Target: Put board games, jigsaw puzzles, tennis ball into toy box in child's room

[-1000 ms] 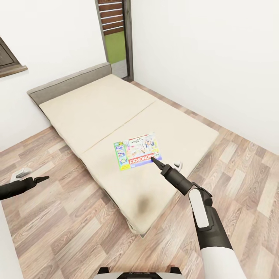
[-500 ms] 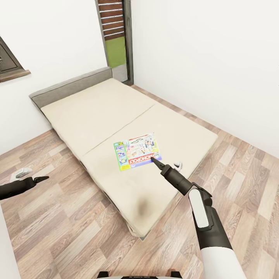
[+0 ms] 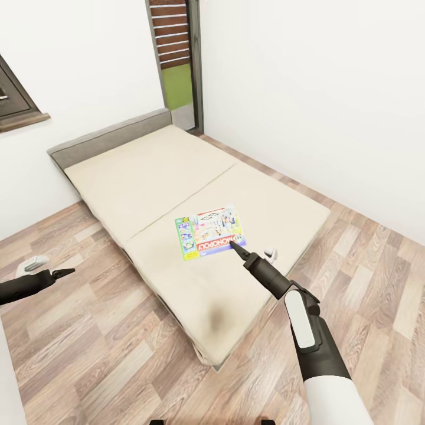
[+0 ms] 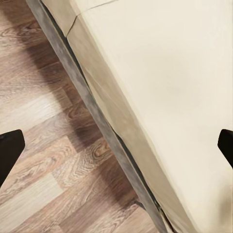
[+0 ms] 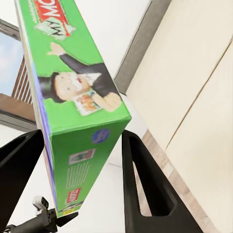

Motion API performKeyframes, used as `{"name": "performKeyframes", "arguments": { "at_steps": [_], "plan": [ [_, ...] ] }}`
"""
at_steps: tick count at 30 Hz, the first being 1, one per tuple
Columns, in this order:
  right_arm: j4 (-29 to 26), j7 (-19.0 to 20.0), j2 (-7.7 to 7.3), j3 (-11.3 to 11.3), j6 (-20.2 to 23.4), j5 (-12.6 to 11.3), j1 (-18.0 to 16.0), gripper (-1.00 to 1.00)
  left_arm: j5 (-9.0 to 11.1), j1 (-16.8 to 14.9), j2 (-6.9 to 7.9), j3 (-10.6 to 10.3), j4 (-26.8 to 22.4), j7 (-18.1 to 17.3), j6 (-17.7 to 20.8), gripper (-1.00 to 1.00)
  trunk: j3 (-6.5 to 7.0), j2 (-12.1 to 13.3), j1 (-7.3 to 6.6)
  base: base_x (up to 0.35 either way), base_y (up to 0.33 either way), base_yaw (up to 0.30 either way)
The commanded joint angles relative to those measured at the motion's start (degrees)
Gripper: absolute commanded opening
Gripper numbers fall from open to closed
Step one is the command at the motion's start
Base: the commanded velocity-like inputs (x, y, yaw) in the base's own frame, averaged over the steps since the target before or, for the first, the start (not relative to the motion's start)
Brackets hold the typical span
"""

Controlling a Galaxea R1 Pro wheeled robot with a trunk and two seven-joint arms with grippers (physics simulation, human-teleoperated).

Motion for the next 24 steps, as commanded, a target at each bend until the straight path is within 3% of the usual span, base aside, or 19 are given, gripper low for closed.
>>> {"name": "performKeyframes", "arguments": {
  "at_steps": [1, 24],
  "plan": [
    [0.00, 0.13, 0.06, -0.14, 0.44, -0.29, -0.04, -1.00, 0.17, -0.05, 0.00, 0.10, 0.02, -0.11, 0.35, 1.00, 0.04, -0.06, 0.02, 0.000, 0.000, 0.000],
    [0.05, 0.13, 0.06, 0.17, 0.23, 0.22, -0.04, -1.00, 0.17, -0.06, 0.00, 0.11, 0.02, -0.11, 0.35, 1.00, 1.80, -0.06, 0.02, 0.000, 0.000, 0.000]
  ]
}}
